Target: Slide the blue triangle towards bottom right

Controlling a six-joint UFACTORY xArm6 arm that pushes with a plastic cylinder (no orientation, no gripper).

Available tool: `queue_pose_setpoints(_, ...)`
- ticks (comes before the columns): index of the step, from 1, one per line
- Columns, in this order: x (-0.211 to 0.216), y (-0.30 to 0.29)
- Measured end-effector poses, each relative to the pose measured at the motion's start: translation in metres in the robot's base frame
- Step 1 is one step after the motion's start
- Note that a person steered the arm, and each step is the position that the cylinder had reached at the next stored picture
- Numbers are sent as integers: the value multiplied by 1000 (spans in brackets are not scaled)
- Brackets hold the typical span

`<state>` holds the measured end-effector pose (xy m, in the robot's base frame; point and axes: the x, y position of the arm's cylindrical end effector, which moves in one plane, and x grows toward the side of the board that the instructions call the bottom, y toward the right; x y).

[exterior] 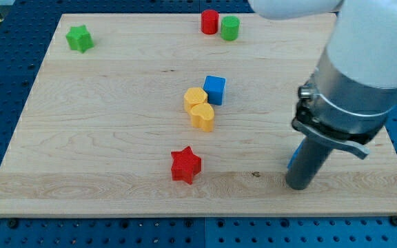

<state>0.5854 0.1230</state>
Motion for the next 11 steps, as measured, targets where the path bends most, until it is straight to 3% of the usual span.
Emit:
queue_pose_setpoints(2, -4, -45)
queue_pose_setpoints(3, -7, -18)
queue_pose_setpoints(8, -38, -14)
queue_pose_setpoints(10, -38, 43)
queue_pose_setpoints(11, -38, 45)
